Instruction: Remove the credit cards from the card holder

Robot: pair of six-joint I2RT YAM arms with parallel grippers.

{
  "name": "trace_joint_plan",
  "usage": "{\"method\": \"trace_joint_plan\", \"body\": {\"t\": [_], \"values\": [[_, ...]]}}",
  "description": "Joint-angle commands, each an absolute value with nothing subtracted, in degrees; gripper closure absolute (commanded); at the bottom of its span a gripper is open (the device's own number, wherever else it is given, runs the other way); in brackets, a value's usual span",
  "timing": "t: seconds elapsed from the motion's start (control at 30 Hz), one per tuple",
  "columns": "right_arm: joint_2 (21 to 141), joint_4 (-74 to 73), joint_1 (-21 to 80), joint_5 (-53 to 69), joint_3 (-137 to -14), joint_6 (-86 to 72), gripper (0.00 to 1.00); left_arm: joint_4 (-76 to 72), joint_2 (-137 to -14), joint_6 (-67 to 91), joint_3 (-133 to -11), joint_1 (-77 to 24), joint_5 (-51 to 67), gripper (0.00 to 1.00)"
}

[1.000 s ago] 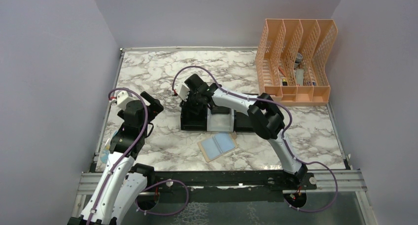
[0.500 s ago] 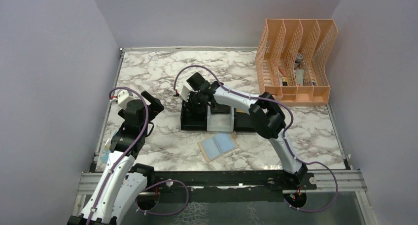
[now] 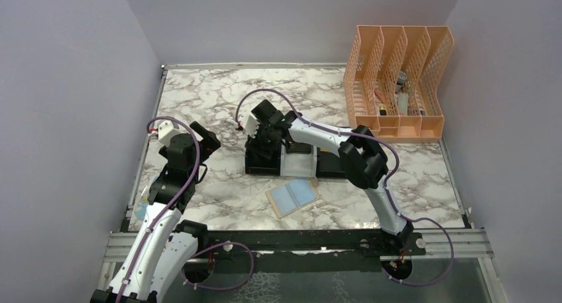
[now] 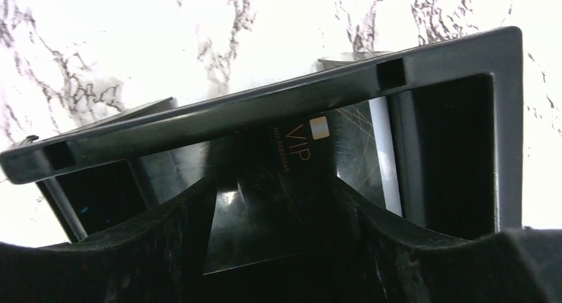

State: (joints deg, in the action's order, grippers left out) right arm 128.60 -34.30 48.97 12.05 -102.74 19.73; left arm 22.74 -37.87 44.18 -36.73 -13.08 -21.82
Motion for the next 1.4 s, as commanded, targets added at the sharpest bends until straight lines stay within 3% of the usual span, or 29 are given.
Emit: {"method": "trace_joint_plan", "body": {"t": [0.0, 0.1, 0.37, 0.43, 0.67, 0.87, 1.2, 1.37], "values": [[130.08, -33.62, 49.04, 6.31, -104.51, 17.64, 0.38, 21.22, -37.96, 43.42, -37.71, -12.74, -20.57, 0.06], [129.44, -30.18, 49.04, 4.68, -103.38, 17.72, 0.30, 20.97, -38.03, 43.37, -37.54, -12.74, -20.65, 0.06], [128.45, -28.50, 49.02, 3.02, -103.83, 18.19, 0.29, 20.30, -38.72, 43.24, -37.22, -12.74, -20.30, 0.06], [128.70, -28.32, 49.03, 0.98, -103.73, 18.39, 0.14, 20.13, -38.73, 43.24, -37.11, -12.74, -20.30, 0.06], [133.97, -34.24, 49.04, -2.40, -106.79, 18.01, 0.11, 19.95, -38.93, 43.09, -37.00, -12.74, -19.78, 0.06], [137.15, -38.92, 48.96, 0.35, -106.91, 16.11, 0.12, 19.92, -39.14, 42.93, -37.00, -12.74, -19.34, 0.06], [139.22, -42.59, 47.78, 10.72, -107.78, 13.50, 0.33, 19.92, -39.45, 42.46, -37.17, -12.74, -18.64, 0.06], [139.05, -42.85, 47.72, 12.41, -109.44, 13.70, 0.38, 19.95, -39.48, 42.36, -37.33, -12.74, -18.54, 0.06]]}}
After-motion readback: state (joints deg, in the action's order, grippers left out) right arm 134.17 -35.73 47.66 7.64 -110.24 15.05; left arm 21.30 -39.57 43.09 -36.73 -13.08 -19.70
